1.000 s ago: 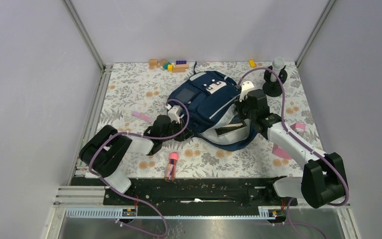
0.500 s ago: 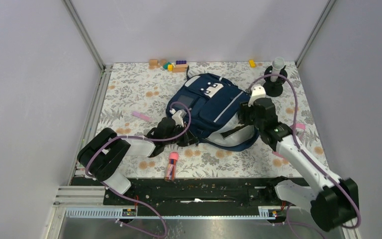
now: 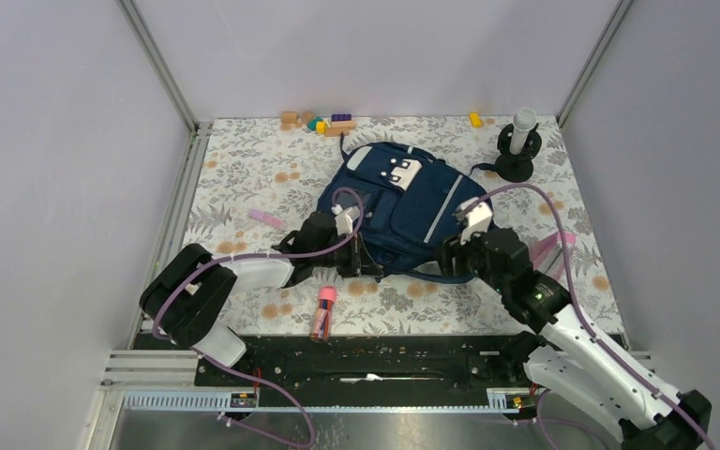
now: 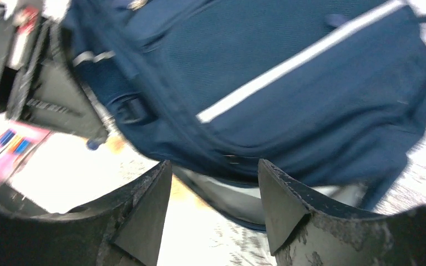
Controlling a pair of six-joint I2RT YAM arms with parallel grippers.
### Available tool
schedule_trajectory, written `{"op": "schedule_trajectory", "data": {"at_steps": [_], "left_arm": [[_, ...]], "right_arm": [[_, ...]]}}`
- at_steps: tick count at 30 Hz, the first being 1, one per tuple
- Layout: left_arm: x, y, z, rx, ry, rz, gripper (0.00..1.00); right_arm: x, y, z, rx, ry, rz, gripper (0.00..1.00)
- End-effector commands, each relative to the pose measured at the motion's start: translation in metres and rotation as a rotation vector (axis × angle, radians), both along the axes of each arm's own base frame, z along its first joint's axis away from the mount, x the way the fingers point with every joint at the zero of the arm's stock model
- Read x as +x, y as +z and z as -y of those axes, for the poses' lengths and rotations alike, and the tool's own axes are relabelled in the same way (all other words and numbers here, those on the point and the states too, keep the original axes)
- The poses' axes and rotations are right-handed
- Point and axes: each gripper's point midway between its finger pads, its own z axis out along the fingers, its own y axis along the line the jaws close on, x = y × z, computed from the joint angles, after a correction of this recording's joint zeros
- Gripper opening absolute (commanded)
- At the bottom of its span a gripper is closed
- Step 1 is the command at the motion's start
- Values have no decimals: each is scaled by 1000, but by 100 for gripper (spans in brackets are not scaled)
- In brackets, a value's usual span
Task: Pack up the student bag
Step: Zip the student bag at the center of the board.
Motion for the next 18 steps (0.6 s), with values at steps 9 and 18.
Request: {"op": "schedule_trajectory", "data": {"at_steps": [9,18], "left_arm": [[-10,35,-1,-56,-122,-3,0],[-9,31,-5,-44,-128,2,0]], "right_arm": [[-34,-15,-67,-169,284,142,70],[-31,-56,-66,-433,415,198,69]]}}
